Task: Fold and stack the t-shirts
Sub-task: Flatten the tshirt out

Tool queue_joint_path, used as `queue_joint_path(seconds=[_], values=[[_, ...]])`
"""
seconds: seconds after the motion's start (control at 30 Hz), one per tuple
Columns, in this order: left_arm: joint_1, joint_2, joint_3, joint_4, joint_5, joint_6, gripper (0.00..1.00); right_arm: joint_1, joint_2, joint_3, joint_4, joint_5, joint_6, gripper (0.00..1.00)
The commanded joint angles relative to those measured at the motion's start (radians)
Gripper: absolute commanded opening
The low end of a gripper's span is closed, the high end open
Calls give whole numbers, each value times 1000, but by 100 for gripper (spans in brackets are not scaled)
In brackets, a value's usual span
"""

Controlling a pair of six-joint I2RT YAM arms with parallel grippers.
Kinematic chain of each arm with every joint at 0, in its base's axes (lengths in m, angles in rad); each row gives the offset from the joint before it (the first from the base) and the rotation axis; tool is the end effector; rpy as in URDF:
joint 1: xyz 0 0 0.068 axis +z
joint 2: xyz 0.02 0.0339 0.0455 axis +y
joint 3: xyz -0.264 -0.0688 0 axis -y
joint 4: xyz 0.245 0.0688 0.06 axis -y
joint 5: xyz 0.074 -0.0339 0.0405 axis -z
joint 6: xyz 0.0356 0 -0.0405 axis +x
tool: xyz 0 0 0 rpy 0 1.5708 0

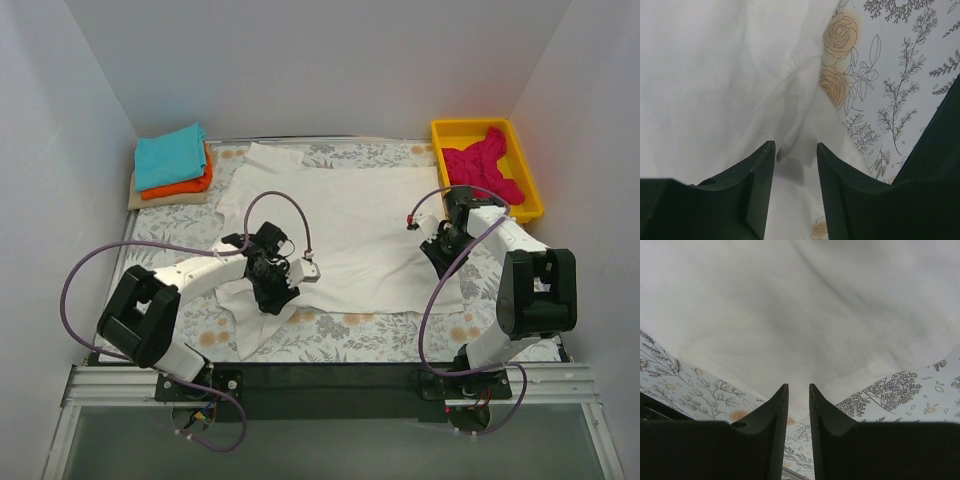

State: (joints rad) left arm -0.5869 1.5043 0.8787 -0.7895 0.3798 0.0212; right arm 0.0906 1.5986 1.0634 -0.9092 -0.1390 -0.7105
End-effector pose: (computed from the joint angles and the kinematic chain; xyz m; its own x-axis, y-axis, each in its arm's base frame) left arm 0.2032 -0.1510 0.1763 -0.8105 0.5627 -0.1628 0.5795 0.7297 -0.3629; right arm 0.2808 0.0305 0.1957 -0.6791 -0.7103 -0.1852 -0.7255 0.6879 0.0220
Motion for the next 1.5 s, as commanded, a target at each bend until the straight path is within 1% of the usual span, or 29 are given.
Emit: queue_joint_path(seconds=[0.0,0.07,0.13,0.17,0.2,0.33,0.37,0.43,0.47,0.5,0.53,0.6,0.63,0.67,0.73,0.8,0.83,0.9,0.93,0.97,1.03,1.07,1.13,1.17,1.27,1.33,1.47], values=[[-57,-15,-23,35,-34,-3,36,-9,-6,37,0,-20,0,25],[-89,-44,-32,35,-39,-1,21,-12,-8,35,0,-22,-1,25],[-109,-65,-35,29,-32,-3,9,-12,-15,32,0,-20,-4,25],[-131,-87,-32,10,-30,-4,1,-14,-17,29,0,-20,-6,25],[-145,-93,-27,-3,-25,-7,0,-14,-22,27,-2,-19,-6,25],[-220,-93,20,-85,17,-3,0,-12,-23,27,-2,-14,-10,24],[-252,-89,31,-111,59,-4,0,-12,-22,27,0,-13,-9,24],[-280,-72,55,-128,102,-12,1,-14,-22,26,-2,-13,-10,24],[-309,-62,75,-135,151,-13,4,-12,-20,26,-2,-13,-10,24],[-323,-55,83,-134,166,-15,18,-12,-19,24,-2,-14,-10,24],[-338,-38,86,-131,180,-14,27,-12,-17,23,-2,-14,-10,24],[-363,-26,108,-114,211,-52,32,-12,-8,24,-2,-14,-9,24],[-361,-21,115,-113,218,-67,43,-14,-3,27,0,-16,-10,24],[-363,-29,126,-100,222,-102,44,-14,0,27,-2,-17,-10,24],[-361,-58,118,-94,200,-127,47,-14,4,30,-2,-16,-9,24],[-331,-128,77,-67,165,-154,47,-12,6,26,-2,-14,-15,24],[-312,-145,66,-70,150,-150,42,-12,4,23,-2,-11,-18,24],[-239,-180,43,-89,128,-138,36,-12,4,7,1,-1,-32,23],[-208,-184,23,-96,99,-113,34,-12,6,3,4,4,-35,23],[-153,-182,14,-112,82,-90,29,-14,11,-9,10,10,-35,23],[-113,-181,-35,-116,32,-28,24,-14,29,-23,19,27,-37,21],[-73,-184,-50,-91,-17,-24,24,-14,34,-32,24,32,-38,21],[-35,-187,-93,-68,-42,37,24,-14,49,-63,52,56,-43,21],[-2,-185,-104,-60,-67,43,24,-14,52,-75,61,73,-47,21],[30,-167,-147,-53,-117,78,25,-14,69,-101,85,90,-55,21],[32,-158,-176,-54,-148,95,24,-12,81,-117,104,104,-61,22],[32,-197,-227,-135,-145,154,23,-12,98,-149,121,134,-83,25]])
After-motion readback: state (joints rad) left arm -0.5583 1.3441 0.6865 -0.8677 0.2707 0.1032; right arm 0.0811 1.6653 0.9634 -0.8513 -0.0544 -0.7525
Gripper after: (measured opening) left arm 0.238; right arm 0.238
